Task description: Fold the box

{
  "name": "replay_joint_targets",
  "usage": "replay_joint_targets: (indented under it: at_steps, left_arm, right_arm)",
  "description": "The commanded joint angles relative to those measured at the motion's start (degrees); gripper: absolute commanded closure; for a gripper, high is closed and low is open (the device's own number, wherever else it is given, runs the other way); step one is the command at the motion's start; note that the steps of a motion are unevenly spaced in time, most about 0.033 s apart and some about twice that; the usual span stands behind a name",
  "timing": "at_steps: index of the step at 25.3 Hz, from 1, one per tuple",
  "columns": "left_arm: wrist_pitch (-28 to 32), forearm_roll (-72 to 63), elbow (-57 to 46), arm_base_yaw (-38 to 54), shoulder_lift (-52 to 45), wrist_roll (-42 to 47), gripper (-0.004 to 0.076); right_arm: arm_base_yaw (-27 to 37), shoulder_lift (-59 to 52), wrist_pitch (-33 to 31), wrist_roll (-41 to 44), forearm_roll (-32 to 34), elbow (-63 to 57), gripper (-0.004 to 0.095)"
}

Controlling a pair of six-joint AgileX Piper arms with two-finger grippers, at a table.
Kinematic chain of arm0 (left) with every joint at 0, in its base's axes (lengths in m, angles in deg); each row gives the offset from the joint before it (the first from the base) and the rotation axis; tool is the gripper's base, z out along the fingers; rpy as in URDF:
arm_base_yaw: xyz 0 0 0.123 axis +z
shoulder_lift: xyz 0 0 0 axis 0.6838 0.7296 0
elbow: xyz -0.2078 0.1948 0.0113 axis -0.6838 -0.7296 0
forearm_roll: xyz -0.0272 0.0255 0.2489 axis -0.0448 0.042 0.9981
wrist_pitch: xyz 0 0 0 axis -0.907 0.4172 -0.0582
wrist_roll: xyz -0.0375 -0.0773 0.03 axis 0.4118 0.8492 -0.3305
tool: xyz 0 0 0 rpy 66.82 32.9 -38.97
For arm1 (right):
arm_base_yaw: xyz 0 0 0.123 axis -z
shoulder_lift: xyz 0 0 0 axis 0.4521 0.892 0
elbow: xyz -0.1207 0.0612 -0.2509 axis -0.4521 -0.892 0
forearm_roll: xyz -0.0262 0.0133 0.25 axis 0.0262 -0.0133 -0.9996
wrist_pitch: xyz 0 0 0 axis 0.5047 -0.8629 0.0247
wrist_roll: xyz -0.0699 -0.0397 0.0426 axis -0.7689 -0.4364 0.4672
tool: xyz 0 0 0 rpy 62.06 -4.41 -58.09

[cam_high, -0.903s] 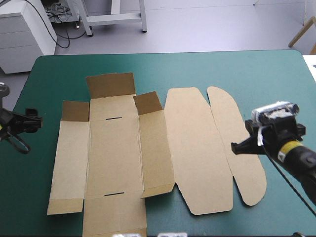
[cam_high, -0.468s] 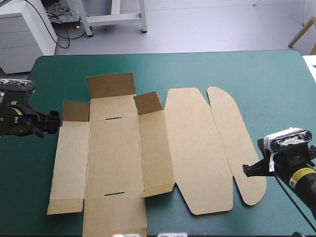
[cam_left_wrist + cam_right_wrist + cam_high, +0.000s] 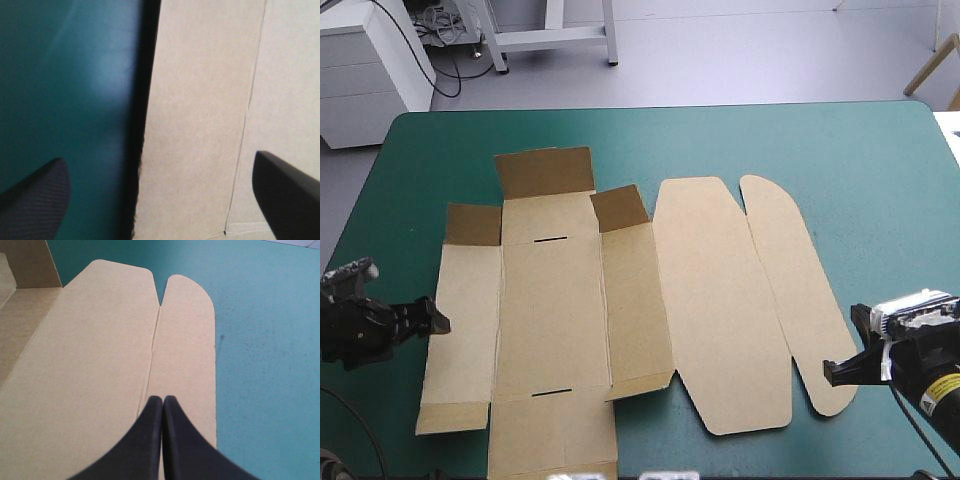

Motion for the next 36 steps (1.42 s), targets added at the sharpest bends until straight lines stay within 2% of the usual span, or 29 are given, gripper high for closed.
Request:
replay_joint_targets:
  at_steps: [1,9,18,21,23,24,25,26,27,28,36]
  left_arm:
    - [3.55,-5.94,-4.92,0.90,-1.36,-4.35,0.0018]
    - [1.25,-7.85,-5.74,0.79,-1.06,-6.90,0.0018]
    - [-5.26,-11.86,-6.16,0.11,2.51,-9.51,0.0018]
    - [-6.10,-11.86,-6.16,-0.73,3.19,-9.51,0.0056]
    - [-5.85,-11.76,-5.87,-0.94,3.19,-10.05,0.0126]
    - [-5.85,-11.58,-5.36,-0.94,3.19,-10.05,0.0188]
    - [-6.73,-11.57,-4.13,-0.94,3.19,-10.05,0.0353]
    - [-7.54,-11.57,-3.49,-0.94,3.19,-10.32,0.0463]
    - [-8.82,-11.82,-2.70,-0.94,3.19,-10.31,0.0666]
    - [-8.82,-12.01,-2.70,-0.94,3.08,-10.47,0.0729]
    - [-8.82,-9.67,-0.86,-8.00,3.08,-10.38,0.0734]
  right_arm:
    - [0.40,-0.47,3.65,-0.39,0.58,1.37,0.0926]
    - [0.40,-0.58,4.56,-0.87,0.31,1.37,0.0926]
    - [0.40,-0.58,4.95,-0.87,0.31,1.27,0.0927]
    - [0.40,-0.58,5.19,-0.87,0.31,1.27,0.0927]
    - [0.40,-0.58,5.41,-0.87,0.31,1.27,0.0927]
    - [0.40,-0.58,5.41,-0.87,0.31,1.27,0.0927]
    - [0.40,-0.58,5.41,-0.87,0.31,1.27,0.0927]
    - [0.40,-0.58,5.41,-0.87,0.31,1.27,0.0927]
    - [0.40,-0.58,5.41,-0.87,0.31,1.27,0.0927]
    - [0.40,-0.58,5.41,-0.87,0.31,1.27,0.0927]
    - [0.40,-0.58,5.63,-0.87,0.31,1.27,0.0927]
